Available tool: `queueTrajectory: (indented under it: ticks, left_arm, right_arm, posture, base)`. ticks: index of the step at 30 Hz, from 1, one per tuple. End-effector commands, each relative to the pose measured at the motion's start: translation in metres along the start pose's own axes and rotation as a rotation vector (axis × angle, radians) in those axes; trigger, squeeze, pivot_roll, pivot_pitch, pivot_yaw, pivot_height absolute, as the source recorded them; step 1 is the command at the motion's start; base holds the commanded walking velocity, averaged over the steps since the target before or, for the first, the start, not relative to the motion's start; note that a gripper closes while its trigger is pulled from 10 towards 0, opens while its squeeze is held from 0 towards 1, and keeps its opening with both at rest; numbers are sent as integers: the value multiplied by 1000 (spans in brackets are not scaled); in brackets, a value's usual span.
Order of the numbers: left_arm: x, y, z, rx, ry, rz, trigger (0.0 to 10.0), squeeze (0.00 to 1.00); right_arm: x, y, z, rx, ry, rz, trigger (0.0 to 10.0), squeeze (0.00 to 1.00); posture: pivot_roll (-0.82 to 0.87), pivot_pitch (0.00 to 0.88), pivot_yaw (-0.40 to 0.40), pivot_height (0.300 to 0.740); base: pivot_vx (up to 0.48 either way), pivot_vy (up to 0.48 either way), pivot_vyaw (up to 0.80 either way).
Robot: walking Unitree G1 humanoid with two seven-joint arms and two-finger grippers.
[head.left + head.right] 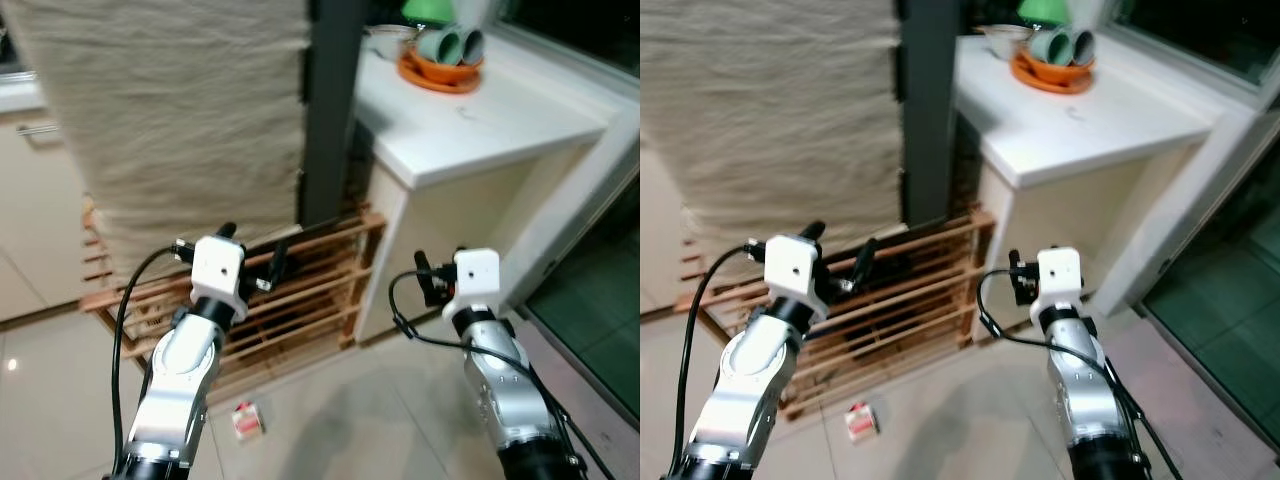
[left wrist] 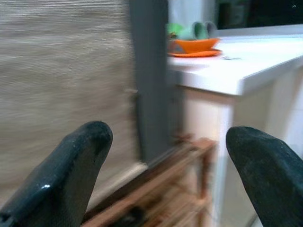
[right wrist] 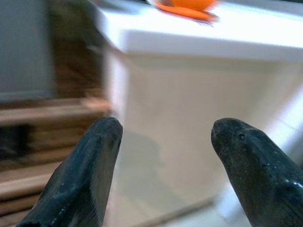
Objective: Restocking fridge
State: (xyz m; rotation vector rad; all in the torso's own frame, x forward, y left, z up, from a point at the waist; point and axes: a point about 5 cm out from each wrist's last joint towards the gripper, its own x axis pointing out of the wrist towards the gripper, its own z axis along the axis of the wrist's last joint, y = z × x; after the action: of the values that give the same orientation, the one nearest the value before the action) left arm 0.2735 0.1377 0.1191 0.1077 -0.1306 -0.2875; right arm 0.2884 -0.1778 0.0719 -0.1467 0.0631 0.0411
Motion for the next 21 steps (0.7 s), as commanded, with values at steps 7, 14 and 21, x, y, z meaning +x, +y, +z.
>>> queueTrajectory:
  ticks: [7, 14, 21]
  left_arm:
    - [4, 7, 5, 28, -9, 14, 10000, 0]
    - [8, 9, 6, 43, -6, 32, 10000, 0]
    - [8, 9, 5, 28, -1, 39, 10000, 0]
  right_arm:
    - [3, -2, 4, -9, -15, -16, 10000, 149]
    - [3, 2, 3, -2, -13, -5, 10000, 122]
    - [4, 3, 1, -18, 6, 0, 10000, 125]
  posture:
    - [2, 0, -48, 740]
    - [-2, 0, -42, 740]
    - [-7, 0, -45, 740]
  base:
    - [0, -431, 0]
    - [156, -407, 0]
    - [311, -359, 0]
